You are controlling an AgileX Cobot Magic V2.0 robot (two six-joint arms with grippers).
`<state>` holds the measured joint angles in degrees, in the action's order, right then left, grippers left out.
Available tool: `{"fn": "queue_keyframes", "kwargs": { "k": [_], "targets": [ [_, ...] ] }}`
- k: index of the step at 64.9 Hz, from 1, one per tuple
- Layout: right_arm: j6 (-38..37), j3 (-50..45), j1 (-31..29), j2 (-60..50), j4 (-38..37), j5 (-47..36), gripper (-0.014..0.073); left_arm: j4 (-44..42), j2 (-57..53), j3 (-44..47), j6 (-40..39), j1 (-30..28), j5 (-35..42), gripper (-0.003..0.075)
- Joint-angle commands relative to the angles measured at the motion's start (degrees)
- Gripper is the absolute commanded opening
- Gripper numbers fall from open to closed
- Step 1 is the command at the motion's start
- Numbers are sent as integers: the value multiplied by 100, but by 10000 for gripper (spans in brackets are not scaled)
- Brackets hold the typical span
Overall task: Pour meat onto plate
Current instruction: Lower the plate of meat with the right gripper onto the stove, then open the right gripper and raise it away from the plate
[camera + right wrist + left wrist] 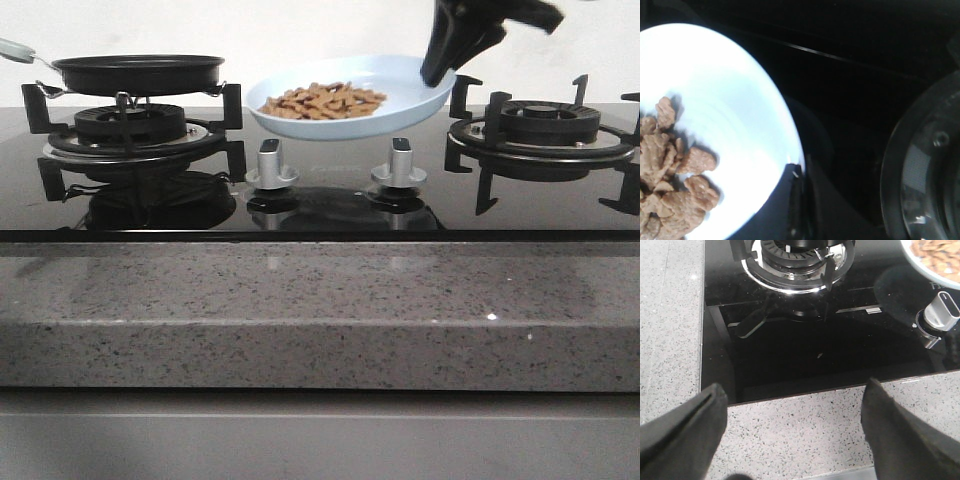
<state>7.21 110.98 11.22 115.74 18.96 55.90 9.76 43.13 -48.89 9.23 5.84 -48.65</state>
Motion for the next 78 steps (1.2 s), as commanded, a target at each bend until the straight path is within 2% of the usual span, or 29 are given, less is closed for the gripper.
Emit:
{"fn": "queue_keyframes", "kwargs": {
  "k": [1, 18, 23, 29, 40, 44, 61, 78],
  "targets": [
    [67, 424, -47, -108, 231, -188, -106, 66, -20, -145, -48, 37, 390, 547],
    [62, 647, -47, 336, 224, -232, -97, 66, -20, -145, -48, 37, 390, 547],
    [62, 647, -47, 396, 224, -226, -66, 66, -20, -145, -48, 37, 390, 547],
    [62, 647, -47, 401, 224, -213, 25, 66, -20, -145, -48, 37, 390, 547],
    [56, 762, -47, 367, 160, -130, 276, 66, -20, -145, -48, 37, 390, 547],
    [56, 794, -47, 288, 98, -55, 314, 66, -20, -145, -48, 37, 390, 547],
    [56, 501, 7, -691, -215, 132, 315, 66, -20, -145, -48, 37, 390, 547],
    [56, -1616, 39, -2554, -559, -318, 315, 66, -8, -145, -48, 37, 390, 547]
  ]
}}
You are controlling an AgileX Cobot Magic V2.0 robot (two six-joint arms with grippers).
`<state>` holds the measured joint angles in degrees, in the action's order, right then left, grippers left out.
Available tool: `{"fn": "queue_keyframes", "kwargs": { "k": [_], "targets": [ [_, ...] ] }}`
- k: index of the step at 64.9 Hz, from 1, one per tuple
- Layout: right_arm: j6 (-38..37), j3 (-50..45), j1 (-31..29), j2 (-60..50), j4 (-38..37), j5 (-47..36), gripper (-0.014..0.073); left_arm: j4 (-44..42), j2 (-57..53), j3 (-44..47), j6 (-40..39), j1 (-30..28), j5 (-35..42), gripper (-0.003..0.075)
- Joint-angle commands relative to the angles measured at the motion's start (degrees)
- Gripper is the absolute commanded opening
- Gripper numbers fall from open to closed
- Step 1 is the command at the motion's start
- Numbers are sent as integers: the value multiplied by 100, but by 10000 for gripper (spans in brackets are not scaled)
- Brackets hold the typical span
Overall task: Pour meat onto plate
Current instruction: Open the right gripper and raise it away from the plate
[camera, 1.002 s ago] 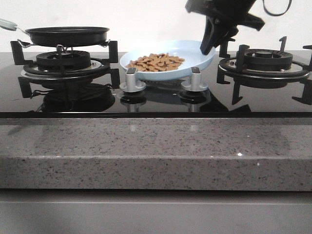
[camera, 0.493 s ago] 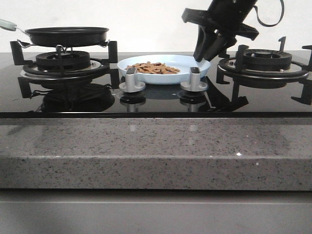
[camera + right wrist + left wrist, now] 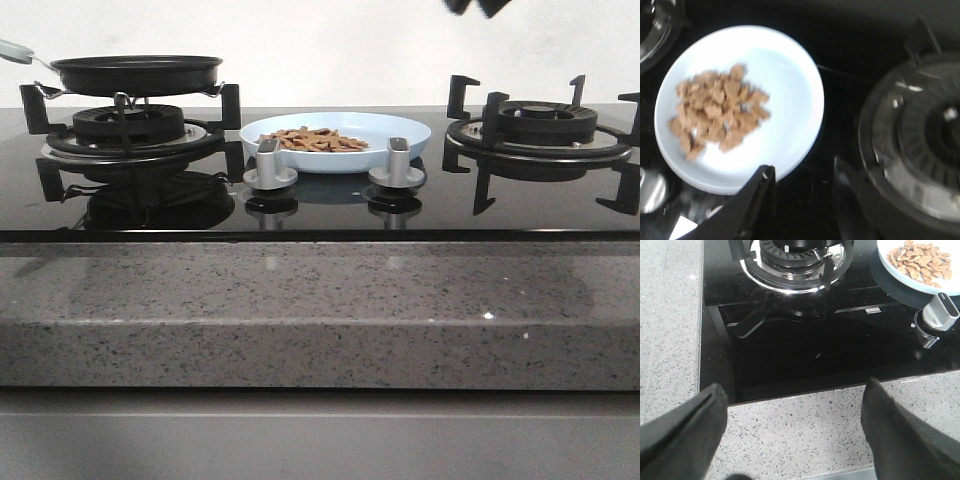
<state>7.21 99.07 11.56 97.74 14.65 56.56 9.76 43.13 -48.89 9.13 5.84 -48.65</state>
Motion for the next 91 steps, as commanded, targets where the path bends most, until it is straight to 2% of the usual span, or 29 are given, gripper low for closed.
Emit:
{"fn": "queue_keyframes", "kwargs": {
  "k": [1, 24, 40, 53, 69, 75, 91],
  "targets": [
    [56, -621, 4, -910, -162, -417, 315, 66, -8, -145, -38, 37, 390, 547],
    [33, -3632, 4, -3482, -200, -660, 315, 66, -8, -145, -38, 37, 484, 547],
    [-153, -5095, 4, -5148, -200, -597, 315, 66, -8, -145, -38, 37, 601, 547],
    [-381, -5792, 4, -6421, -234, -366, 315, 66, -8, -145, -38, 37, 601, 547],
    [-381, -5990, 4, -7095, -278, -298, 314, 66, -8, -145, -38, 37, 601, 541],
    [-381, -5990, 4, -7095, -278, -292, 281, 66, -8, -145, -38, 37, 601, 465],
    [-381, -5994, 4, -7095, -278, -299, -32, 66, -8, -145, -38, 37, 601, 154]
  ]
}}
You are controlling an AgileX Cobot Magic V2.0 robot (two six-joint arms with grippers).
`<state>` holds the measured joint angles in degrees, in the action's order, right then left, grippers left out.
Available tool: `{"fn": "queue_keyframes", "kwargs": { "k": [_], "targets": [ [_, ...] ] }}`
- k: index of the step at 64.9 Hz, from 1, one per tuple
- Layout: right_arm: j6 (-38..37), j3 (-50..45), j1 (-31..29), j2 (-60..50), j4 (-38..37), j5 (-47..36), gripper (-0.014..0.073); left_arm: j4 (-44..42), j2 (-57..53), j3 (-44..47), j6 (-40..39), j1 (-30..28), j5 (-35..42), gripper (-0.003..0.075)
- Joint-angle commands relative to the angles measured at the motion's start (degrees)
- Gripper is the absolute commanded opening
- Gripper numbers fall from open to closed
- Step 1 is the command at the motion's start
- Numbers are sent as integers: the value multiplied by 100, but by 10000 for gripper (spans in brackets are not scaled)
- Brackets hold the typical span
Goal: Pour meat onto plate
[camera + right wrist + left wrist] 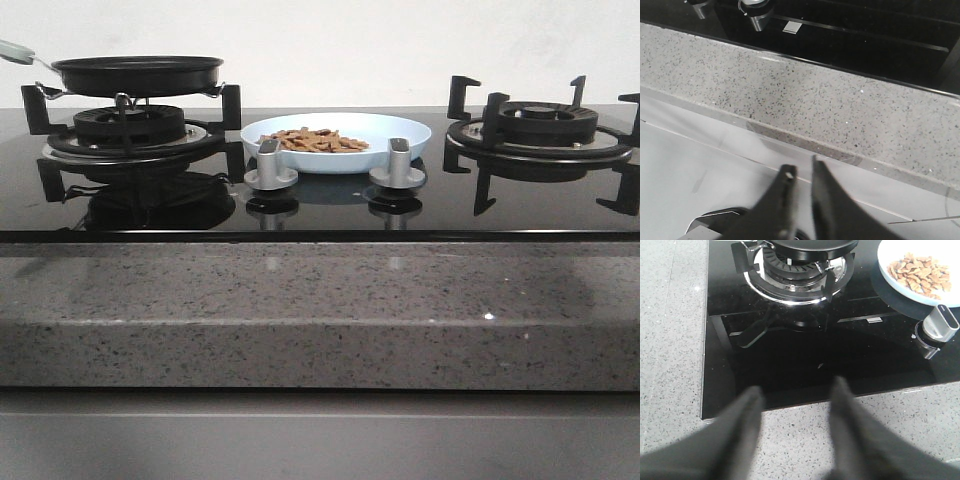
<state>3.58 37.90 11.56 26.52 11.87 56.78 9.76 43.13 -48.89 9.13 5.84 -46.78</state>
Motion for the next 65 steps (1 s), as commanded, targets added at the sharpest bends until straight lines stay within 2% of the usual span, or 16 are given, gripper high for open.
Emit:
{"fn": "queue_keyframes", "kwargs": {
  "k": [1, 6, 11, 43, 50, 65],
  "targets": [
    [-18, 123, 4, 26, 0, -321, -48, 66, -8, -145, -38, 37, 414, 130],
    [-18, 123, 4, 26, 0, -321, -121, 66, -8, -145, -38, 37, 427, 46],
    [-18, 123, 4, 26, 0, -325, -116, 66, -8, -145, -38, 37, 452, -20],
    [-18, 123, 4, 26, 77, -326, -115, 66, -43, -132, -38, 37, 472, -20],
    [-18, 123, 4, 26, 77, -319, -115, 125, -438, -1, -38, 37, 500, -20],
    [-18, 123, 4, 26, 77, -319, -115, 28, -2193, 900, -38, -119, 1016, -20]
  ]
}}
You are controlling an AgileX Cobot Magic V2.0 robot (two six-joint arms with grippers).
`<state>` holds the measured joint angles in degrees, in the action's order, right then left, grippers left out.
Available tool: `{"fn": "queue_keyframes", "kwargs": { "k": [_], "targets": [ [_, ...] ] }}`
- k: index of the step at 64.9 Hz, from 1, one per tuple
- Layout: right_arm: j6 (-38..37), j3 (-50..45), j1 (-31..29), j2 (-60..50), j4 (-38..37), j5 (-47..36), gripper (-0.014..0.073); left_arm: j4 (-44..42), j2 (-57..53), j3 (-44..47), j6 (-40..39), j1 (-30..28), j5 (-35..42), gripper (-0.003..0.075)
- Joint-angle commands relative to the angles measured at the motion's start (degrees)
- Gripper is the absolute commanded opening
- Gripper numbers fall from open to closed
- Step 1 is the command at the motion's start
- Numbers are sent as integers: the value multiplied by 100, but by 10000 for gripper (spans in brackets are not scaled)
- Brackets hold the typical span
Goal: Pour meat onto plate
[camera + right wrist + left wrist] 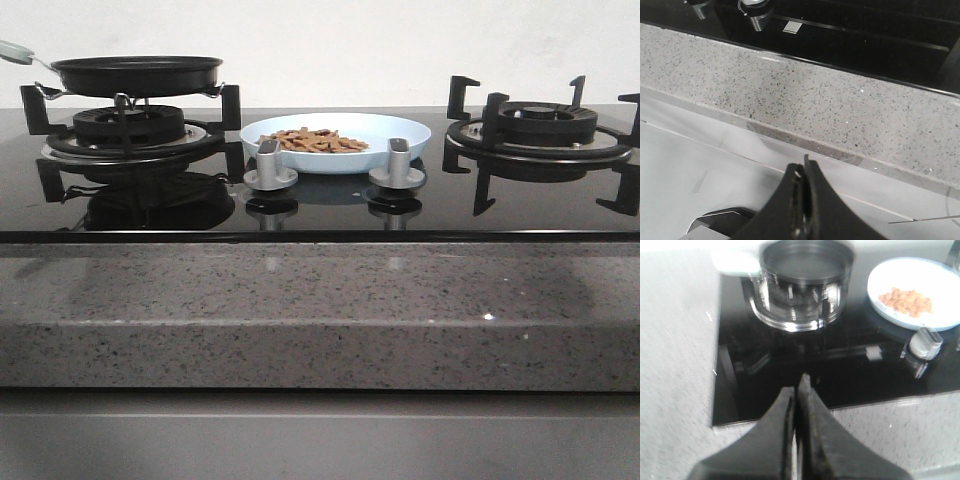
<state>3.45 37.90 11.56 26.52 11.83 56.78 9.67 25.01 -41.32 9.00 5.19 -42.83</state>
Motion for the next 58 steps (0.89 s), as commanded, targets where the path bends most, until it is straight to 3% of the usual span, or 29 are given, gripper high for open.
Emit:
{"fn": "queue_keyframes", "kwargs": {
  "k": [1, 14, 32, 42, 50, 58],
  "targets": [
    [-5, 123, 4, 26, 81, -319, -115, 37, -580, 237, -26, -68, 704, -20],
    [-5, 123, 4, 26, 81, -319, -115, 70, -1547, 1295, -83, -93, 1653, -20],
    [-5, 123, 4, 26, 81, -315, -115, -798, -2319, 2938, -1107, -164, 3334, -20],
    [-5, 123, 4, 26, 81, -315, -115, -826, -2580, 3619, -1240, -241, 4004, -20],
    [-5, 123, 4, 26, 81, -322, -115, -765, -2634, 4216, -1240, -278, 5083, -20],
    [-5, 123, 4, 32, 81, -313, -115, -751, -2634, 4186, -1240, -278, 5047, -20]
  ]
}}
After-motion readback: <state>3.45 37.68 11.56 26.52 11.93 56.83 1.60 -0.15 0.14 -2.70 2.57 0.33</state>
